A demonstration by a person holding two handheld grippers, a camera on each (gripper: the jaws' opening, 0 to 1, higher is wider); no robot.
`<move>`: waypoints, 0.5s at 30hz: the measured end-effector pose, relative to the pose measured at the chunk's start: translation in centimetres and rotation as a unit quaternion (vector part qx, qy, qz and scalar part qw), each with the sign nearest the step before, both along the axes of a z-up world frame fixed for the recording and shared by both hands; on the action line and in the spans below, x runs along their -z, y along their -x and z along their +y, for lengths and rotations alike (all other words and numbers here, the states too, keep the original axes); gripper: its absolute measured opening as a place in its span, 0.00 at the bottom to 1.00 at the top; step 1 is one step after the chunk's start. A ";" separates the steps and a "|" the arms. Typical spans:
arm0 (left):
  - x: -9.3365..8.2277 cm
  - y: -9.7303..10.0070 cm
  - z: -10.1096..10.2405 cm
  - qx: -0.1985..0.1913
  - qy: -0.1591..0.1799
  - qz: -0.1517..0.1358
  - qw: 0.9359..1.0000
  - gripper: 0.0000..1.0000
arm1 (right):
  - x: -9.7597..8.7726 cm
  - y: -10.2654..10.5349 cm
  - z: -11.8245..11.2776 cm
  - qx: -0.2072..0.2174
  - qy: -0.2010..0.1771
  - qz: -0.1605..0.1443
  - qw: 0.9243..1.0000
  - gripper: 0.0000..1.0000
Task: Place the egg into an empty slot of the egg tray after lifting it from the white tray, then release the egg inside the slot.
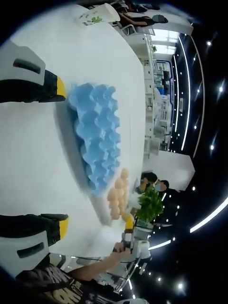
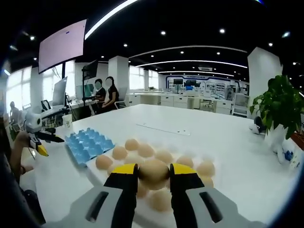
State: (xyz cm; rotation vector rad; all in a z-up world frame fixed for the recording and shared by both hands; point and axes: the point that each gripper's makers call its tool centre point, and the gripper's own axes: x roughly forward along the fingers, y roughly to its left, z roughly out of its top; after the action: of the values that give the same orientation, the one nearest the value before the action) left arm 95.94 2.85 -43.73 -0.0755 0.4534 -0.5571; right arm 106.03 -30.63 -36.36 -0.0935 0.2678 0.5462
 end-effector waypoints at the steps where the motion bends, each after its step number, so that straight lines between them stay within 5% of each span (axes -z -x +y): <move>1: 0.1 0.0 0.0 0.000 0.000 0.001 1.000 1.00 | -0.1 0.0 0.3 -0.002 0.000 -0.002 1.000 0.27; 15: 0.3 0.0 -0.1 0.007 0.000 0.004 1.000 1.00 | -0.1 0.1 4.5 -0.048 0.008 -0.005 0.999 0.27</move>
State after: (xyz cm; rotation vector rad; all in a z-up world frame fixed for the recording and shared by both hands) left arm 95.94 2.80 -44.05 -0.0746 0.4621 -0.5701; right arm 105.92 -26.12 -36.25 -0.1252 0.2587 0.6380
